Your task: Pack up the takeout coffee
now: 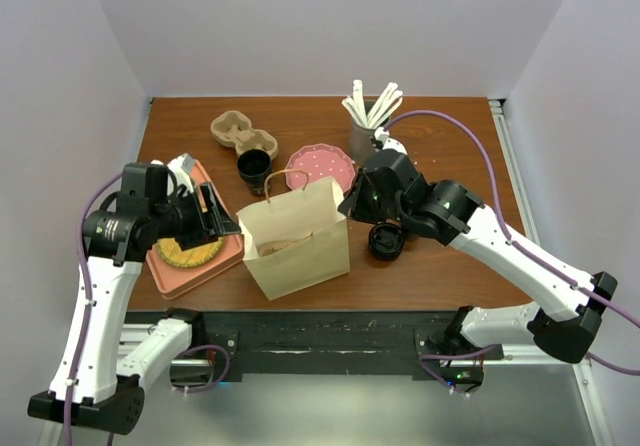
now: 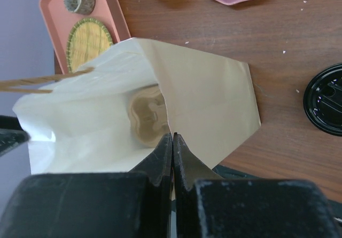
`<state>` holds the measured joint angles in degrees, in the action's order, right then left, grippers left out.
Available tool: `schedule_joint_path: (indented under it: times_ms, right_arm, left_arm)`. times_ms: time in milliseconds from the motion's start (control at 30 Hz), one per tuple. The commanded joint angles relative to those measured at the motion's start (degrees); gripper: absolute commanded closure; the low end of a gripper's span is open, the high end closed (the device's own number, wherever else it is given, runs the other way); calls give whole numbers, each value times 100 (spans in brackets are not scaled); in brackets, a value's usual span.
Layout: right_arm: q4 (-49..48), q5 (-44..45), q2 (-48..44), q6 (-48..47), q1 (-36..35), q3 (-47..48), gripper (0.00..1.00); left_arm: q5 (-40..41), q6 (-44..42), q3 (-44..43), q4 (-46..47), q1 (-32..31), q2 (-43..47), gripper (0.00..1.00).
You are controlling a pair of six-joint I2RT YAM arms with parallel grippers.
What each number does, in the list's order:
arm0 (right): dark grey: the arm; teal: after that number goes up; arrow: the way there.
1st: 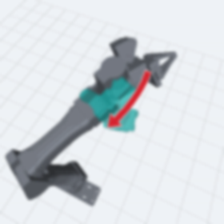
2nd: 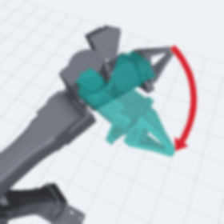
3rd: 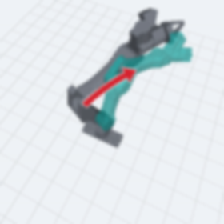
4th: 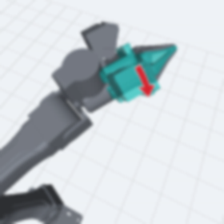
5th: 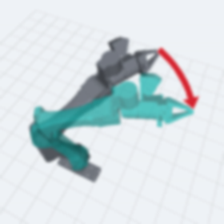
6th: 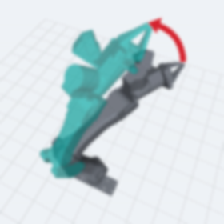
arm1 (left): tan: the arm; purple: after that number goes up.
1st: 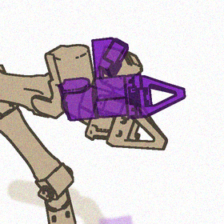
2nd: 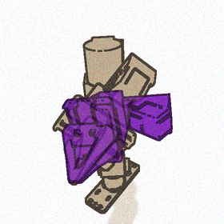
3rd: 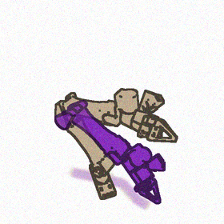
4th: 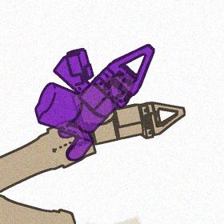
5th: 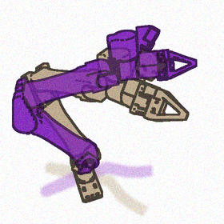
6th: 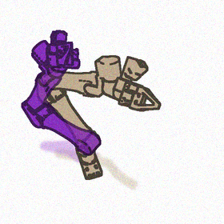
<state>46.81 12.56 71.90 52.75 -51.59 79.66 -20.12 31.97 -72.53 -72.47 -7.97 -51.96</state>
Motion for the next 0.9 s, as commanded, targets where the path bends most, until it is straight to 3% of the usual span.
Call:
schedule_joint_path:
  times_ms: [0, 400, 600, 733, 867]
  right_arm:
    - [-506, 282, -246, 227, -35, 15, 100]
    - [-655, 186, -527, 271, -53, -231, 100]
    - [-770, 151, -589, 262, -53, -372, 100]
    - [-875, 124, -694, 297, -53, -477, 100]
    - [-831, -34, -660, 123, -53, -381, 82]
  left_arm:
    - [-588, 319, 292, 452, -29, 152, 33]
    - [-537, 793, -156, 611, -336, -103, 35]
    - [157, 1549, 204, 673, -1277, 46, 37]
    - [543, 1576, 21, 489, -1514, -164, 47]
    - [764, 1278, -243, 382, -1576, -542, 60]
